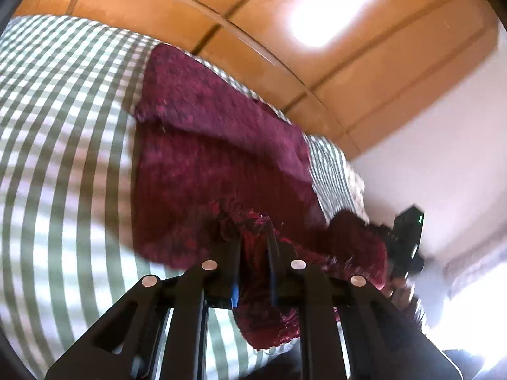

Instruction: Fold small clothes

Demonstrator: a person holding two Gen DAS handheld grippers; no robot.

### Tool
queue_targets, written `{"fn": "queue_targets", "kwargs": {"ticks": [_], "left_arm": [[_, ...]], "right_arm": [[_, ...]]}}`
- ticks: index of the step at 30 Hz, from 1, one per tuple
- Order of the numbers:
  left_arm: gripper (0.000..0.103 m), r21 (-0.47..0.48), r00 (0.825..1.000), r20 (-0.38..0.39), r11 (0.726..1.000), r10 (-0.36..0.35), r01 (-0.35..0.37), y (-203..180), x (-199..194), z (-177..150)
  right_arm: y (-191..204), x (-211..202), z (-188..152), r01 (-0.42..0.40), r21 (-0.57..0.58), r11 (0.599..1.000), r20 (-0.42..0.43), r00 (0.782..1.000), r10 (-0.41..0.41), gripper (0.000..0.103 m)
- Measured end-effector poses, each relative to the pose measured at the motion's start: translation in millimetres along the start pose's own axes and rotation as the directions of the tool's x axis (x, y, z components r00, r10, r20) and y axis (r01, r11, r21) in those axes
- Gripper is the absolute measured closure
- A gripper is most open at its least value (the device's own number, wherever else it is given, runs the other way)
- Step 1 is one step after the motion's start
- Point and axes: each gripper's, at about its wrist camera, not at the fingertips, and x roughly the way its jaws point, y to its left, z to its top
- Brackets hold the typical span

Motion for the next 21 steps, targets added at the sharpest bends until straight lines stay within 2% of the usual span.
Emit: {"fn": "queue_targets", "kwargs": {"ticks": [3,7,8,9,12,13,14,15,16,18,21], "left_arm": [[0.091,-0.069,0.999,-0.004,0.997,0.038,-0.038,15,19,28],[0.090,-0.189,0.995,-0.055,0.978,0.079,-0.088,40,46,55],[0.088,-0.209,0.995,-0.061,0.974,0.080,-0.091,43,49,60],[0.081,-0.222,0.996,-0.060,0.972,0.067,-0.079,44,49,61],[0.071,-0.246,0.997,-0.039,0.966,0.073,-0.081,49,42,62],[0.053,-0.249,0.992,-0.015,0.961,0.122,-0.122,52,35,61],[0.035,-0.265,0.988,0.012,0.953,0.156,-0.147,57,27,62],[0.031,-0.278,0.986,0.030,0.949,0.161,-0.147,60,21,61],[0.031,-0.291,0.987,0.051,0.948,0.152,-0.131,65,11,58],[0.030,-0.288,0.981,0.064,0.945,0.182,-0.156,69,-1,52],[0.028,-0.210,0.976,0.044,0.957,0.213,-0.200,70,-8,38]], "right_arm": [[-10,25,21,0.053,0.055,0.997,-0.012,0.999,-0.052,0.083],[-20,50,36,0.082,0.088,0.993,-0.041,0.996,-0.078,0.079],[-21,55,39,0.078,0.096,0.992,-0.048,0.996,-0.073,0.071],[-22,56,39,0.063,0.107,0.992,-0.051,0.997,-0.058,0.061],[-27,55,40,0.003,0.129,0.992,-0.024,1.000,0.000,0.045],[-28,51,40,-0.012,0.133,0.991,-0.009,1.000,0.013,0.032],[-28,46,40,-0.009,0.138,0.990,0.013,1.000,0.007,0.014],[-29,38,40,-0.003,0.142,0.990,0.046,0.999,-0.004,0.008],[-30,32,39,-0.009,0.141,0.990,0.058,0.998,0.001,0.007],[-34,22,35,-0.022,0.141,0.990,0.069,0.998,0.012,0.006],[-40,9,19,0.015,0.105,0.994,0.062,0.998,-0.021,0.005]]}}
